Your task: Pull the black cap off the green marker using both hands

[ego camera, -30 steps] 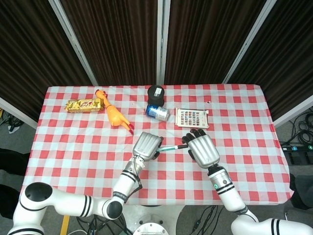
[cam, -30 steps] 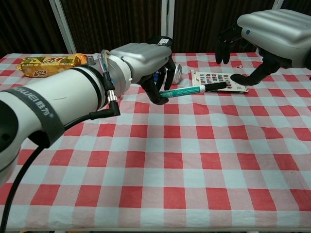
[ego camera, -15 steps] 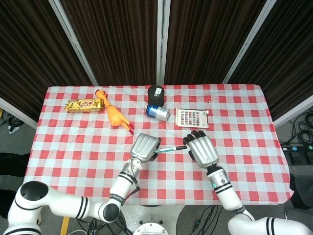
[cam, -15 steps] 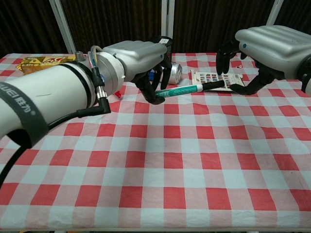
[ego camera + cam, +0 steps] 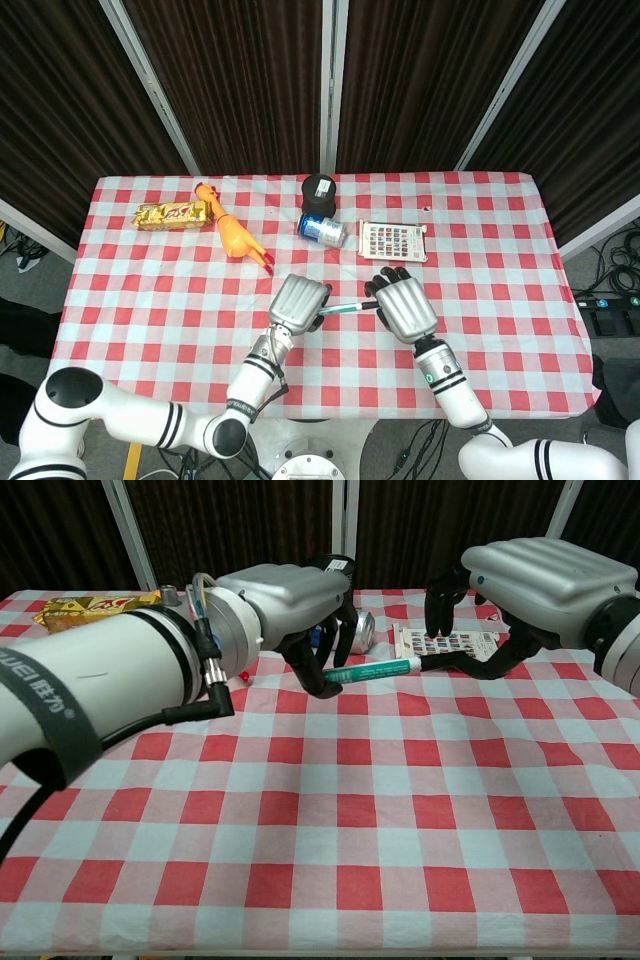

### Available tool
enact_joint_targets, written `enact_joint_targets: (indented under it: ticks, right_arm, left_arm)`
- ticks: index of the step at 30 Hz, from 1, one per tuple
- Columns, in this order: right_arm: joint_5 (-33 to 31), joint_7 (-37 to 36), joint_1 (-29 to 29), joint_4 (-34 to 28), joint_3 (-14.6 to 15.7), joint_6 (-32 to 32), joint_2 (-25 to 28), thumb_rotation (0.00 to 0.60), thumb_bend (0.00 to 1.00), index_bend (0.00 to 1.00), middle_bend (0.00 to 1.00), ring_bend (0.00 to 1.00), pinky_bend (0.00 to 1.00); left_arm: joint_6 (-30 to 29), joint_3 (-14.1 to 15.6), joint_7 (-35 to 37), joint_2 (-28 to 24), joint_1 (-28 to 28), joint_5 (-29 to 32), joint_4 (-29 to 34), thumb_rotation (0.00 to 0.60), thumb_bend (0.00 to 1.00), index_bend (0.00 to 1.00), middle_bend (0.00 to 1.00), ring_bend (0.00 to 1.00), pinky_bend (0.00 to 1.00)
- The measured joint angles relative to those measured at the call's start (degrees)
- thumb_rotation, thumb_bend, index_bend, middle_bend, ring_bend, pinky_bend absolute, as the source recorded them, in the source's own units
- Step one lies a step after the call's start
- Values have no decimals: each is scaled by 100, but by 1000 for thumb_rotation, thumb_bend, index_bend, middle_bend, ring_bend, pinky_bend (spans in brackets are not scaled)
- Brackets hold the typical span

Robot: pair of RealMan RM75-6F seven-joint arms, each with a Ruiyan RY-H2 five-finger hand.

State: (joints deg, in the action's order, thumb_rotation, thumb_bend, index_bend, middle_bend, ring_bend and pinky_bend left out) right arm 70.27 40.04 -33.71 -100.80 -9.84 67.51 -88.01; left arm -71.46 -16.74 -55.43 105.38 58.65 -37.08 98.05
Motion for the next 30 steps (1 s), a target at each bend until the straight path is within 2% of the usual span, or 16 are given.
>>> enact_joint_targets:
  ticks: [30]
  right_arm:
    - [-189, 235, -210, 147, 128, 7, -240, 600, 226, 459, 452, 253, 290]
  left_arm:
    - [-211, -5, -52, 7, 111, 220, 114, 600, 408, 596, 620, 935, 857]
